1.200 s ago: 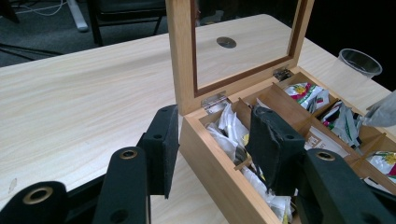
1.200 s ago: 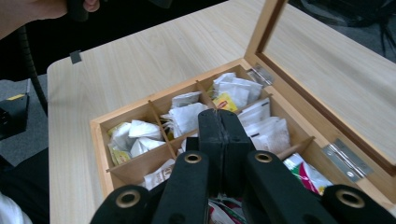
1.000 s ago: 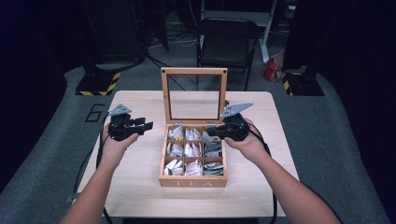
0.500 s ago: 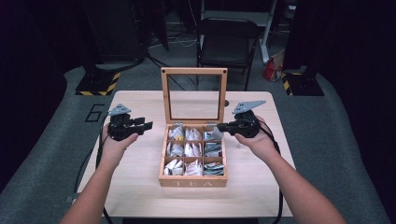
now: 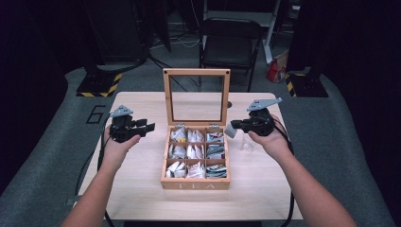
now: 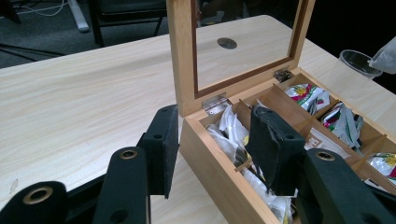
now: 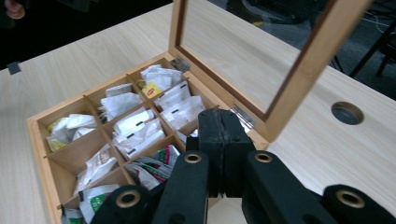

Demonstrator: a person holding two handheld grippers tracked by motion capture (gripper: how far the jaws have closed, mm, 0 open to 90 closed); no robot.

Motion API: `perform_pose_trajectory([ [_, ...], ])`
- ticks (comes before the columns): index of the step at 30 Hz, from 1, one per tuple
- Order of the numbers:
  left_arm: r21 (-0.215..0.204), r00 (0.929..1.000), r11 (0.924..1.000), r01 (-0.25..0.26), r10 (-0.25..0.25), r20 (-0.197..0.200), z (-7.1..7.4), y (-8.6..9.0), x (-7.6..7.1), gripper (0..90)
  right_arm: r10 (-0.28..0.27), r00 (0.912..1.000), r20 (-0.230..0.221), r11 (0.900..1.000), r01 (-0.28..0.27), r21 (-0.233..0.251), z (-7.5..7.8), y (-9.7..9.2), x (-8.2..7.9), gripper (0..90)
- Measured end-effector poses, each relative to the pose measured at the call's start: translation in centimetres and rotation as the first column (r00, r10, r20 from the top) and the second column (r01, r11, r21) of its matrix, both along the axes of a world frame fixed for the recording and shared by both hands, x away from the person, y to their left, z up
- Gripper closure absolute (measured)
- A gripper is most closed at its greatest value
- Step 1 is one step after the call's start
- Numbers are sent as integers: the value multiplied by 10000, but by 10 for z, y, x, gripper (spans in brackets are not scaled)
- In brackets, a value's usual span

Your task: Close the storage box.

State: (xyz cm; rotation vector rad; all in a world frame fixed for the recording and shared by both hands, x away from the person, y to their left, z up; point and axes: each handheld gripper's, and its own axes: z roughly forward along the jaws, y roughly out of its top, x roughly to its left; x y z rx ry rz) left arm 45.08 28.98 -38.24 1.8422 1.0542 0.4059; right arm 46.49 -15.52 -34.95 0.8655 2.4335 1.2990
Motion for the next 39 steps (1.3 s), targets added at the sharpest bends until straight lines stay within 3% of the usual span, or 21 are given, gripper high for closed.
perform_pose_trajectory([
  [13, -7, 10000, 10000, -38, 38, 3, -1, 0, 0, 530, -688, 9976, 10, 9976, 688, -102, -1, -23, 6, 896],
  [39, -47, 9999, 9999, -113, 112, -20, -2, 1, 1, 525, -1546, 9879, -120, 9871, 1540, -433, -14, -53, 14, 896],
])
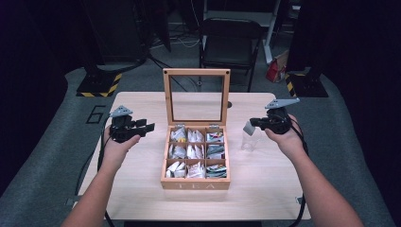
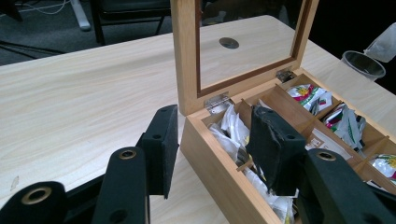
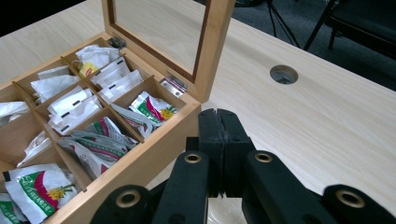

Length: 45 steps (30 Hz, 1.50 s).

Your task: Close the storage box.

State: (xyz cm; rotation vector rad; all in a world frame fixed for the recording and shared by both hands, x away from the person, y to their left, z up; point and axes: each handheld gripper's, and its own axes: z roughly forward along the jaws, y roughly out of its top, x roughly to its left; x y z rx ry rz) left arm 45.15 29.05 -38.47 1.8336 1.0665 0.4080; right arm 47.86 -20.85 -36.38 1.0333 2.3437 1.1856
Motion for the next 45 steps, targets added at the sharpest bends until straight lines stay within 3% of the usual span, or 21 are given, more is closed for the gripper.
perform_pose_trajectory([
  [20, -72, 10000, 10000, -20, 20, -1, 0, 1, 1, 525, -729, 9958, -547, 9973, 724, -98, -36, -14, 8, 896],
  [45, -30, 10000, 10000, -41, 40, -56, -4, 3, 0, 525, -788, 9930, -883, 9964, 757, -377, -63, -9, 10, 895],
])
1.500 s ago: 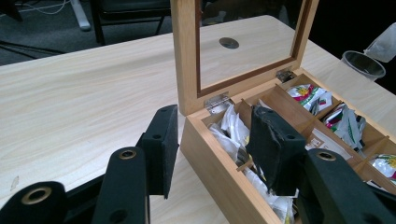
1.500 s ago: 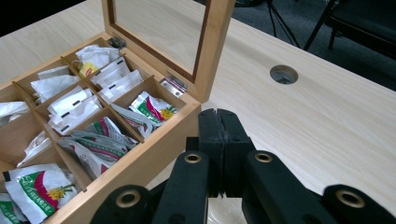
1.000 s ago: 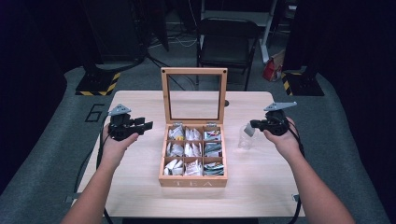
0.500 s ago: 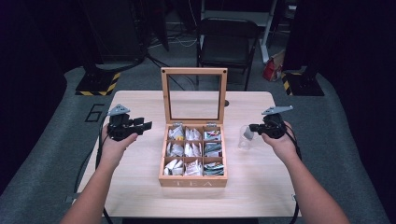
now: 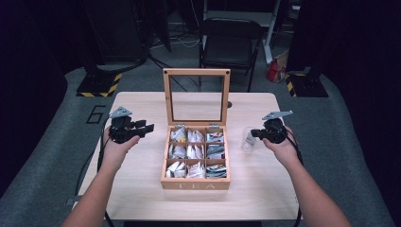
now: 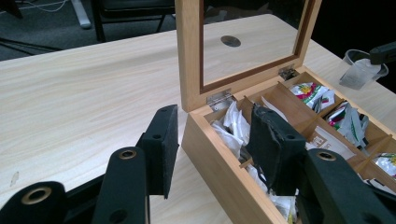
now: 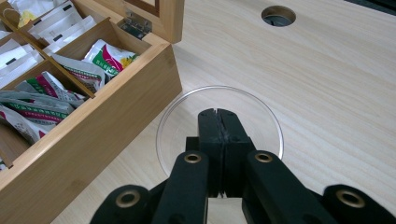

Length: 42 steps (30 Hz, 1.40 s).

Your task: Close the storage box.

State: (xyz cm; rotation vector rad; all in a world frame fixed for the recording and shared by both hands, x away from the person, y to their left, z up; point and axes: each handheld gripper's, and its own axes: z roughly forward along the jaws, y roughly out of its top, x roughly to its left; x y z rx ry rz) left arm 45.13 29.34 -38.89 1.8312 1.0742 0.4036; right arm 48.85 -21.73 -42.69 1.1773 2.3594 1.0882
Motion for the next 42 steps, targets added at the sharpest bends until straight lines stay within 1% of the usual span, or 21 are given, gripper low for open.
perform_pose_trajectory([
  [4, -20, 10000, 10000, -6, 6, 8, 0, 0, -1, 525, 12, 9998, -179, 10000, -14, -75, -3, 0, 1, 891],
  [5, -16, 10000, 10000, -7, 7, 8, 0, 0, -1, 526, -28, 9999, -168, 9999, 25, -147, -4, 0, 1, 885],
  [8, -15, 10000, 10000, 12, -12, -5, 1, 0, -1, 526, -155, 9996, -235, 9998, 153, -125, -5, -1, 1, 872],
  [11, -20, 10000, 10000, 1, -1, -22, 1, 1, -2, 525, -176, 9997, -179, 9998, 173, -132, -4, -1, 1, 859],
  [13, -27, 10000, 10000, -6, 6, -22, 1, 1, -2, 526, -93, 9999, -91, 9999, 92, -136, -3, -1, 1, 852],
  [14, -16, 10000, 10000, -2, 2, -11, 1, 1, -2, 525, -188, 9997, -173, 9998, 187, -101, -2, 0, 0, 850],
  [16, -17, 10000, 10000, -1, 1, -5, 1, 1, -2, 525, -216, 9997, -74, 9997, 216, -76, 0, 1, 0, 839],
  [17, -20, 10000, 10000, 2, -2, -2, 1, 1, -2, 525, -224, 9997, -100, 9997, 224, -27, 1, 2, 0, 828],
  [18, -15, 10000, 10000, 2, -2, -7, 1, 1, -2, 523, -83, 9999, -77, 9999, 82, -115, 2, 2, 0, 813],
  [20, -6, 10000, 10000, 4, -4, -17, 1, 2, -2, 513, -47, 9999, -117, 9999, 45, -139, 4, 5, 0, 768],
  [22, 41, 10000, 10000, -11, 11, -10, 1, 2, -2, 500, 104, 9999, -39, 9998, -105, -193, 7, 8, -1, 743],
  [25, 60, 10000, 10000, -35, 35, -40, 1, 1, -2, 469, 260, 9996, 70, 9996, -259, -104, 13, 15, -3, 699],
  [27, 79, 10000, 10000, -52, 53, -50, 0, 1, -1, 454, 378, 9993, -12, 9993, -378, -44, 16, 19, -3, 659],
  [29, 92, 10000, 9999, -41, 42, -81, 0, 0, -1, 448, 482, 9988, 91, 9988, -482, -72, 19, 23, -3, 634],
  [30, 68, 10000, 10000, -53, 53, -55, 0, 0, -1, 446, 520, 9986, 43, 9986, -519, -51, 20, 25, -3, 616],
  [34, 59, 9999, 10000, -8, 9, -136, 0, 1, 0, 435, 709, 9974, 141, 9974, -707, -96, 25, 32, -3, 538],
  [36, 78, 9999, 10000, 1, 0, -167, 1, 2, 0, 431, 785, 9969, -26, 9969, -785, -4, 26, 37, -1, 518],
  [37, 60, 9999, 10000, -13, 14, -148, 2, 2, 1, 431, 789, 9969, -48, 9969, -789, -38, 27, 39, 0, 517],
  [40, 66, 9999, 10000, -19, 20, -101, 4, 2, 1, 431, 938, 9954, 194, 9955, -935, -151, 29, 46, 1, 487],
  [42, 91, 10000, 10000, 26, -25, -81, 5, 2, 1, 431, 933, 9952, 295, 9956, -930, -124, 31, 49, 2, 470],
])
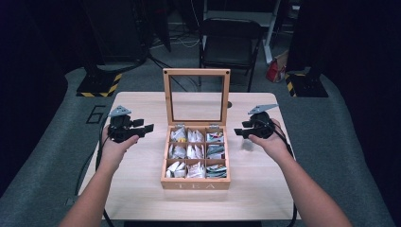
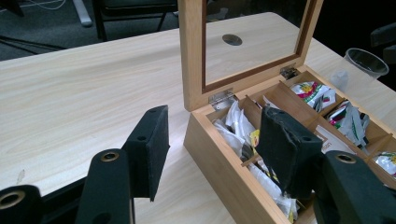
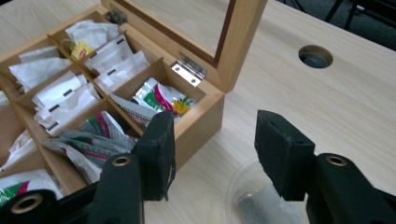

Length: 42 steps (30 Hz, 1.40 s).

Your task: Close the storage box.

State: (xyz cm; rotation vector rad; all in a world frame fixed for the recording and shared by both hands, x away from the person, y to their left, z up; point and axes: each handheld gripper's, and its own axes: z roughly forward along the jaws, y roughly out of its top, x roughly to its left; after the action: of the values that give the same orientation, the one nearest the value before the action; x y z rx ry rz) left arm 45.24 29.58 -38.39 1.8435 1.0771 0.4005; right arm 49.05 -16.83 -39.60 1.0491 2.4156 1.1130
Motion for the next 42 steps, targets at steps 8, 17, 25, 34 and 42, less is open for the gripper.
perform_pose_trajectory([
  [8, 141, 10000, 9999, 17, -16, -89, 4, -1, 4, 405, 157, 9998, -85, 9998, -156, 149, 12, 12, 6, 448],
  [17, 81, 9998, 9998, 190, -190, -12, 13, -3, 9, 403, 159, 9998, 121, 9994, -163, 290, 21, 22, 17, 425],
  [25, 47, 9995, 9995, 316, -316, -13, 16, -4, 12, 405, 46, 9999, 150, 9990, -53, 449, 27, 29, 29, 425],
  [34, -36, 9996, 9996, 293, -293, -39, 14, -4, 11, 411, -30, 9999, 157, 9991, 24, 413, 27, 37, 44, 429],
  [42, -16, 9994, 9994, 339, -340, -91, 14, -2, 9, 411, -285, 9996, 65, 9978, 280, 600, 19, 38, 57, 431],
])
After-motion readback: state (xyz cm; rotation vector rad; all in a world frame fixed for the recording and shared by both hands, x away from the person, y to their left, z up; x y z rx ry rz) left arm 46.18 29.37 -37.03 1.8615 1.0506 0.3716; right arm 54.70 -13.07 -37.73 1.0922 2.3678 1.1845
